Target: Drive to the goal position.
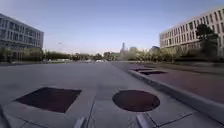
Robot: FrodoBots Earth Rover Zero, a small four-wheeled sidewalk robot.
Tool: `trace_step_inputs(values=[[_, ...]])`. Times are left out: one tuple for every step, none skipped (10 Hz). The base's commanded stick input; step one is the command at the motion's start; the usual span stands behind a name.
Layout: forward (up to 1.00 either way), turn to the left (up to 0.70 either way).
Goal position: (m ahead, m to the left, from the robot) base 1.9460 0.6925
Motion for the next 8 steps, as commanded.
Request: trace_step_inputs(values=[[0.60, 0.00], [0.60, 0.00], [0.60, 0.00], [0.60, 0.00], [0.60, 0.00], [0.60, 0.00], [0.60, 0.10], [0.60, 0.13]])
